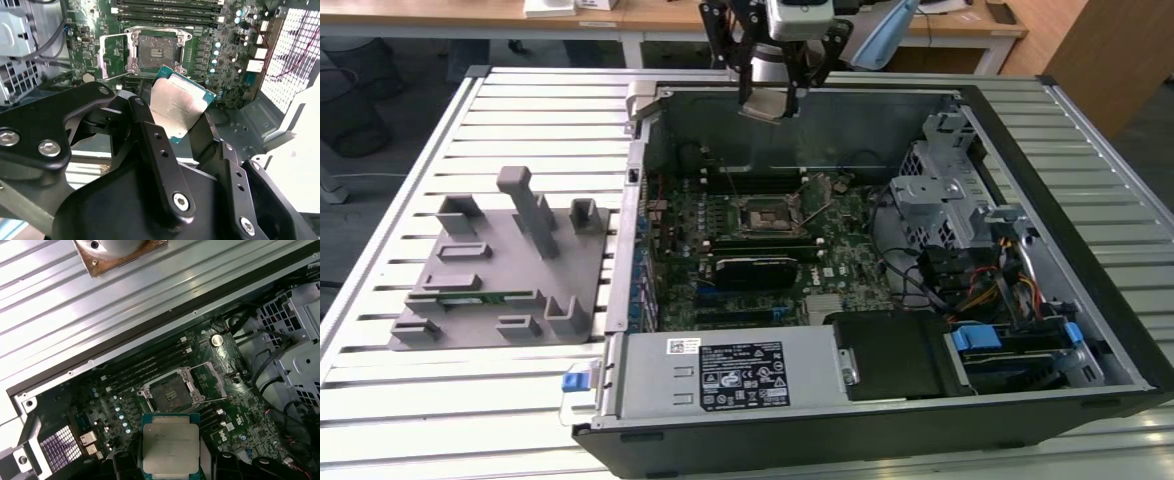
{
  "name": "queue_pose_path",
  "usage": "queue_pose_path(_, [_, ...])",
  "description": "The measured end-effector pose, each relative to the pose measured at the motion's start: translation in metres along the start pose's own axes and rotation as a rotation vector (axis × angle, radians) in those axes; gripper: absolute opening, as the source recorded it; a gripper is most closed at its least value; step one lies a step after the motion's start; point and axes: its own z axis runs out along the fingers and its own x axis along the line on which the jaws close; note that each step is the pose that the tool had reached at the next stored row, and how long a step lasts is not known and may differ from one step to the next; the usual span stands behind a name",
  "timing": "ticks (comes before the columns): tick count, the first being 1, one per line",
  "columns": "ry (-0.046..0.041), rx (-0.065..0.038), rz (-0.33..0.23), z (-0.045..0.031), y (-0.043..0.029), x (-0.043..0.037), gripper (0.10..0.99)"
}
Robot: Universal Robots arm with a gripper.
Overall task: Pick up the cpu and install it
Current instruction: 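Place the cpu into insertion slot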
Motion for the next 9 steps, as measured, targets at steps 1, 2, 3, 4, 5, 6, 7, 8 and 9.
queue_pose_path(1, [-0.0005,0.0,0.013,0.0,0.0001,0.0,0.541])
queue_pose_path(2, [-0.001,0.0,0.027,0.0001,0.0001,0.0001,0.541])
queue_pose_path(3, [-0.0015,0.001,0.04,0.0001,0.0002,0.0001,0.541])
queue_pose_path(4, [-0.002,0.001,0.053,0.0001,0.0002,0.0001,0.541])
queue_pose_path(5, [-0.0025,0.001,0.066,0.0002,0.0003,0.0002,0.541])
queue_pose_path(6, [-0.003,0.001,0.079,0.0003,0.0004,0.0002,0.541])
queue_pose_path(7, [-0.0035,0.001,0.092,0.0003,0.0004,0.0002,0.541])
queue_pose_path(8, [-0.004,0.001,0.105,0.0003,0.0004,0.0002,0.541])
queue_pose_path(9, [-0.0045,0.001,0.119,0.0004,0.0005,0.0002,0.541])
